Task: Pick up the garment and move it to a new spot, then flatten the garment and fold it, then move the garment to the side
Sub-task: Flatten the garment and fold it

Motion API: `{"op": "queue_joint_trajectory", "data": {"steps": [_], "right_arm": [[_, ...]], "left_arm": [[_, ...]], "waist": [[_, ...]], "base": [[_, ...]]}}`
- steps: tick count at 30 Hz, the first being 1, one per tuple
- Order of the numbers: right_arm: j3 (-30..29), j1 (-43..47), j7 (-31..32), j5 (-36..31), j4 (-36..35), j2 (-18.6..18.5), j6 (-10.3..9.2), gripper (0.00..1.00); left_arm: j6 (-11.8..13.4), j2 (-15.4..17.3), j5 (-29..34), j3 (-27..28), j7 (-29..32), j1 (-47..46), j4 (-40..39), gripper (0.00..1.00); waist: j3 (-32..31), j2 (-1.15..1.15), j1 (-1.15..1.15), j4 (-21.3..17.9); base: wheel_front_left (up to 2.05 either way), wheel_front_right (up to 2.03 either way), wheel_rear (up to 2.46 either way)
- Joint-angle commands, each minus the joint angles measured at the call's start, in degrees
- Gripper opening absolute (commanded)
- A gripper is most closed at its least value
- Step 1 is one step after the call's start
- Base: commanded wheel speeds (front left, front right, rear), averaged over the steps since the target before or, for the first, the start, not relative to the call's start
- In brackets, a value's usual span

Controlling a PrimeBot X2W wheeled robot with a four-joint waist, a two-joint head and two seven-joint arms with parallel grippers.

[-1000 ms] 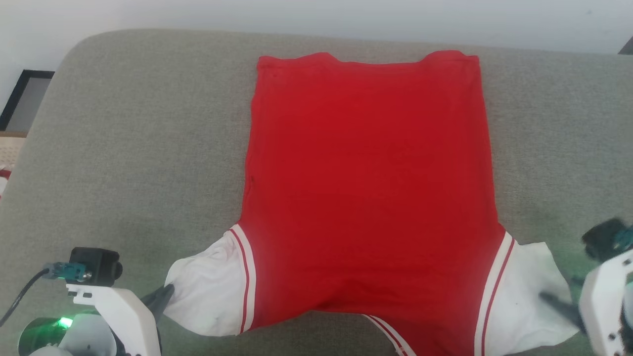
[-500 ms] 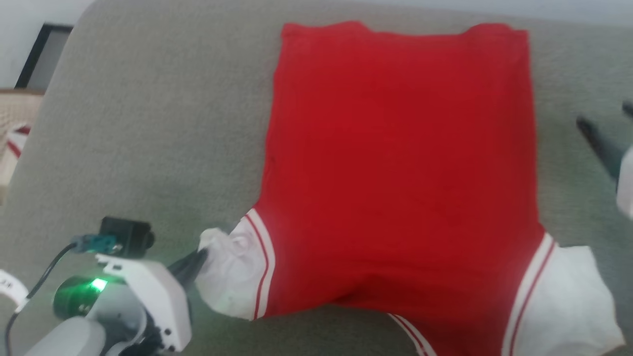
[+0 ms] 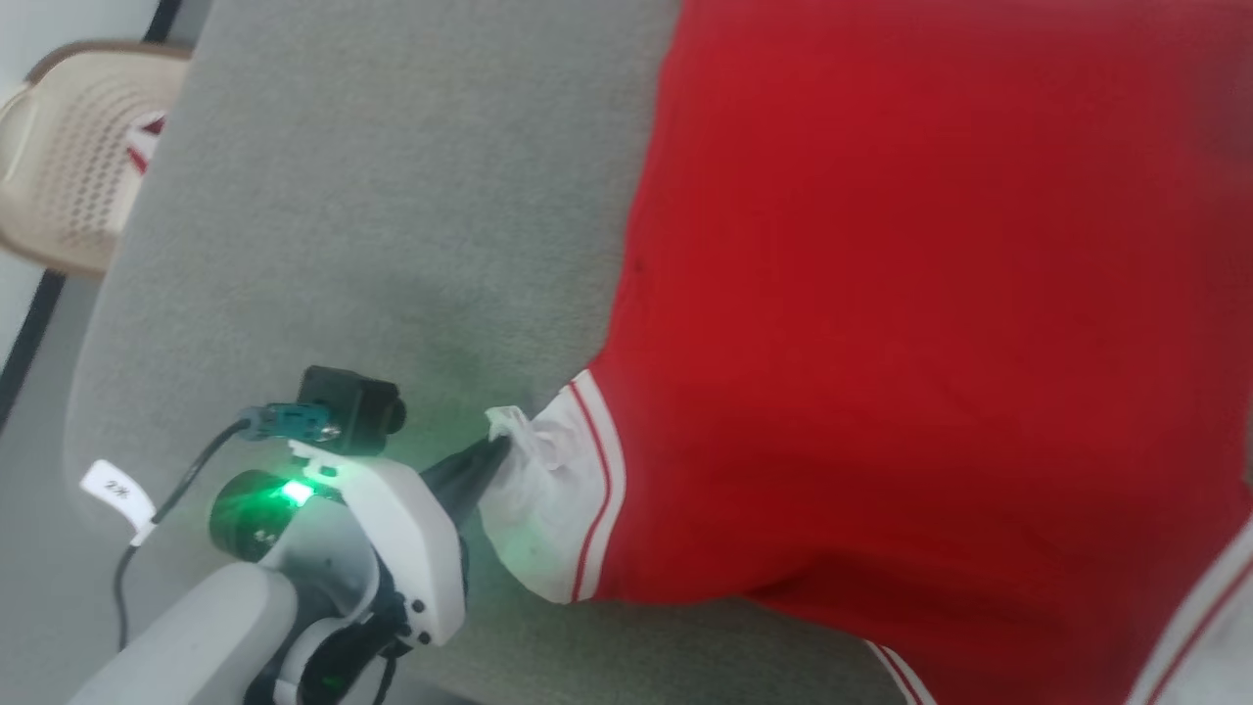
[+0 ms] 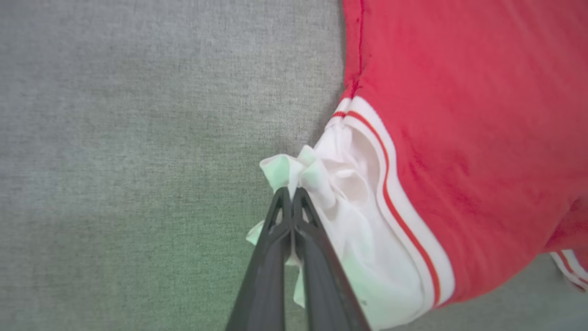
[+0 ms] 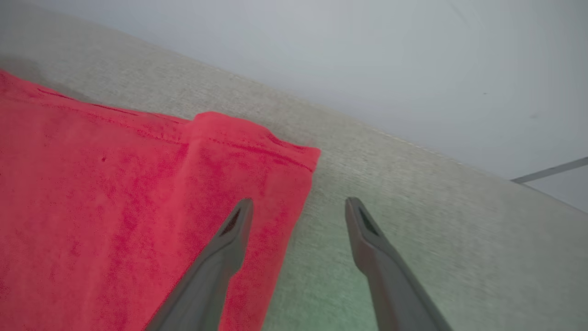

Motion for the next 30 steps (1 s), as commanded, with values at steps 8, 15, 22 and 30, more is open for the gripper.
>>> {"op": "queue_joint_trajectory", "data": {"steps": [8,15,22,30], "right_arm": [[-2.57,-5.84,9.11,-5.24,15.73,1.31,-0.11,1.00],[1.38,-6.23,15.19,-6.63,20.34,1.35,-0.11,0.00],[9.93,-4.66,15.00,-1.00,14.33,-0.01,-0.09,0.00],[17.56,2.76,15.72,10.58,-1.03,-5.40,-0.10,0.00]], "left_arm": [[-1.84,-2.24,-0.19,-1.13,-0.68,-2.18,2.43,0.00],[-2.29,-2.86,-0.78,-0.99,-1.15,-2.25,4.21,0.00],[-1.45,-1.32,-1.34,0.19,-1.33,-1.20,4.98,0.00],[0.08,1.93,-1.68,2.20,-1.31,0.92,4.05,0.00]], "waist": [[2.70,0.00,0.00,3.64],[2.28,0.00,0.00,3.48],[-0.44,0.00,0.00,0.45],[-4.25,0.00,0.00,-5.09]], "base": [[0.00,0.00,0.00],[0.00,0.00,0.00],[0.00,0.00,0.00],[0.00,0.00,0.00]]}}
